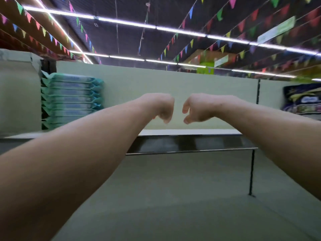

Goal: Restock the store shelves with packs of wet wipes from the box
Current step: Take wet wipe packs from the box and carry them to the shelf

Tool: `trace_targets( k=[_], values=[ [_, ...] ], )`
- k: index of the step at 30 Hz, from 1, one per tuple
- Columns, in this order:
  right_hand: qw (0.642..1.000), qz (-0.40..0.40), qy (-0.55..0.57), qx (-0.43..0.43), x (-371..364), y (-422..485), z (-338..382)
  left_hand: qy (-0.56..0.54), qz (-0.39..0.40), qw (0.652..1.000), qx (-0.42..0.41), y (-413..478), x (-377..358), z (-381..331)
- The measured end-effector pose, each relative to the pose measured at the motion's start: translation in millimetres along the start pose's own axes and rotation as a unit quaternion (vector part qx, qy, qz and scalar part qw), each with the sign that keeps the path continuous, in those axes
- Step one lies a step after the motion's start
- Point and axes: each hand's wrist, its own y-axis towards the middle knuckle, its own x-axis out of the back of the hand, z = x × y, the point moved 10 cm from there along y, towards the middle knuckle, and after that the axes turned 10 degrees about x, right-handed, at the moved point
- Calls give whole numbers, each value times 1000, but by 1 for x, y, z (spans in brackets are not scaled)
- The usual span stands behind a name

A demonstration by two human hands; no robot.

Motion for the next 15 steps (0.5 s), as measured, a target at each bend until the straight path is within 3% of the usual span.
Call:
trace_targets(
  k=[7, 15],
  values=[
    [990, 20, -42, -135, 16, -86, -48, -15, -28, 991, -129, -30, 13, -76],
    [951, 61, -110, -281, 28, -231, -82, -57, -20, 945, -321, -137, 19, -207]
  ],
)
